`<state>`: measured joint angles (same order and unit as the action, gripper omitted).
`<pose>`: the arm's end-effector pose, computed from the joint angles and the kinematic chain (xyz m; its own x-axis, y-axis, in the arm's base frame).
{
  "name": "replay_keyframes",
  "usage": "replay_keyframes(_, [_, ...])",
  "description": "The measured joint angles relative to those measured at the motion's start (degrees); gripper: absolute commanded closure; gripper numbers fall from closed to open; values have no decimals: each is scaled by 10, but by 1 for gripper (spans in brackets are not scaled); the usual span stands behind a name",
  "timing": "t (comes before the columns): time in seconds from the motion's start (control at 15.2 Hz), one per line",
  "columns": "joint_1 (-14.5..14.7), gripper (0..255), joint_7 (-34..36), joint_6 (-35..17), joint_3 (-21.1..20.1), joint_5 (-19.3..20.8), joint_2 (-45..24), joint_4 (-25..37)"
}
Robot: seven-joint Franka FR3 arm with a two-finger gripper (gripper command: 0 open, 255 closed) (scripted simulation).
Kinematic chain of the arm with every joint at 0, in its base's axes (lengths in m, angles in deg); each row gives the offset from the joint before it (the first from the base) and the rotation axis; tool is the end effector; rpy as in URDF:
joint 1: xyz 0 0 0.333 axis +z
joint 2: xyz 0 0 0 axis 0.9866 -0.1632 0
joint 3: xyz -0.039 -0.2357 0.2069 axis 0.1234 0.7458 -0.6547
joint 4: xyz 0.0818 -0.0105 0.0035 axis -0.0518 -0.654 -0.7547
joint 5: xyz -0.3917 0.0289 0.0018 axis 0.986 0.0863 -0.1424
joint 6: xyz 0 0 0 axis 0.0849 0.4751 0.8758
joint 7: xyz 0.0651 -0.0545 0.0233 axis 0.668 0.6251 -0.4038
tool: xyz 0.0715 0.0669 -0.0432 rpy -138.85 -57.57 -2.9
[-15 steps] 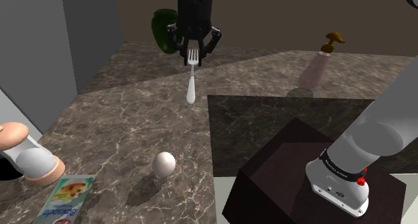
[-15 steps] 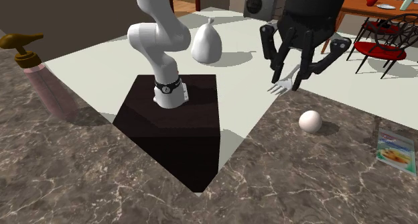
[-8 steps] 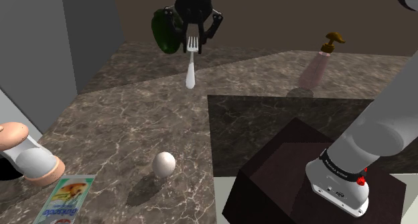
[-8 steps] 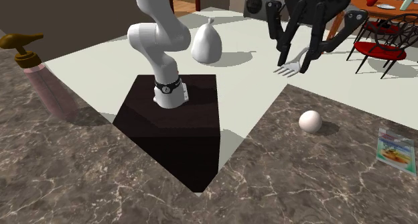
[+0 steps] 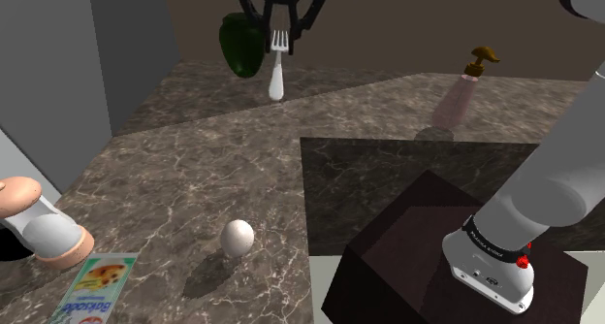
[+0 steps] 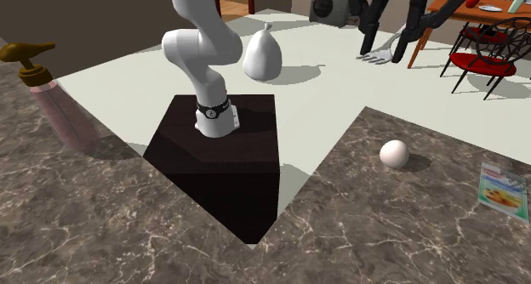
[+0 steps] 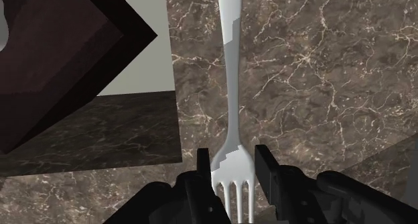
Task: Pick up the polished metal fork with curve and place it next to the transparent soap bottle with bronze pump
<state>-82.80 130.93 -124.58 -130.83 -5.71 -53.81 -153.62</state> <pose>0.4425 0.3509 0.6661 0.7702 -0.6344 0.0656 -0.6347 -0.7726 -0.0193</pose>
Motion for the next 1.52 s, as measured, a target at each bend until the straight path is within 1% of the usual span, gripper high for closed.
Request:
replay_keyframes(0.26, [12, 255, 8, 37, -5, 18, -23, 54])
replay_keyframes(0.33, [4, 255, -1, 38, -1, 11, -14, 48])
replay_keyframes(0.46, [-21, 255, -34, 34, 12, -13, 18, 23])
replay_keyframes(0.59, [-48, 255, -74, 21, 33, -46, 66, -24])
replay_keyframes(0.73, [-66, 255, -115, 16, 57, -70, 102, -55])
replay_keyframes(0.86, [-79, 255, -152, 8, 83, -93, 142, -95])
replay_keyframes(1.19, [-103, 255, -246, 2, 151, -120, 207, -160])
replay_keyframes(1.52, [-121, 255, -325, -5, 210, -125, 248, -208])
